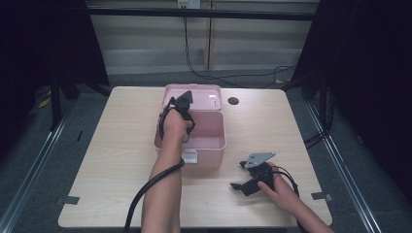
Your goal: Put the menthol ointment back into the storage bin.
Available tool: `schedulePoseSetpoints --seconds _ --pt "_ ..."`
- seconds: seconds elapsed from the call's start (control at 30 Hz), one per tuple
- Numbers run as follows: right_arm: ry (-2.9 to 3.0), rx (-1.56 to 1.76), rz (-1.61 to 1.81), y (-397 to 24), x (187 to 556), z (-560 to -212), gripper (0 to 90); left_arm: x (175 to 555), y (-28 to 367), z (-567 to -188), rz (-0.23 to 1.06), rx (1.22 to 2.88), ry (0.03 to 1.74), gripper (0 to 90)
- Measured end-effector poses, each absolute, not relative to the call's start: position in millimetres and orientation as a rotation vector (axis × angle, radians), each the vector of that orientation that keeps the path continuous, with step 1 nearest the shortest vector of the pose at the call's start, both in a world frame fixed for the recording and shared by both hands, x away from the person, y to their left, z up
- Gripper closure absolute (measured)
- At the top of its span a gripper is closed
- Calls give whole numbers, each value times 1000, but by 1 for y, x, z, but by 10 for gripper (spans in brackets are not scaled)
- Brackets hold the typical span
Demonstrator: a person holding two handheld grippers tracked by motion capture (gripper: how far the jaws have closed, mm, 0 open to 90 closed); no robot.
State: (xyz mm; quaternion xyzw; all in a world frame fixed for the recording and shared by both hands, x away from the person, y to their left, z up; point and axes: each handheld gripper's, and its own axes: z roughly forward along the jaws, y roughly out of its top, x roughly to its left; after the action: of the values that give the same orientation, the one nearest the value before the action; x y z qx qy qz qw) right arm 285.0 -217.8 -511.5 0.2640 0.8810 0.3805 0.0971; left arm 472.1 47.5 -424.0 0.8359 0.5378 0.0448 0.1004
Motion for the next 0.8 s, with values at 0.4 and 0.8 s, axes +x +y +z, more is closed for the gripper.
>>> schedulePoseSetpoints --seconds 0.4,0.8 --pt "2609 781 1126 -218 285 -512 97 468 54 -422 119 2446 1615 400" --pt "2609 781 1127 -218 285 -512 98 464 56 -414 66 2422 1634 315"
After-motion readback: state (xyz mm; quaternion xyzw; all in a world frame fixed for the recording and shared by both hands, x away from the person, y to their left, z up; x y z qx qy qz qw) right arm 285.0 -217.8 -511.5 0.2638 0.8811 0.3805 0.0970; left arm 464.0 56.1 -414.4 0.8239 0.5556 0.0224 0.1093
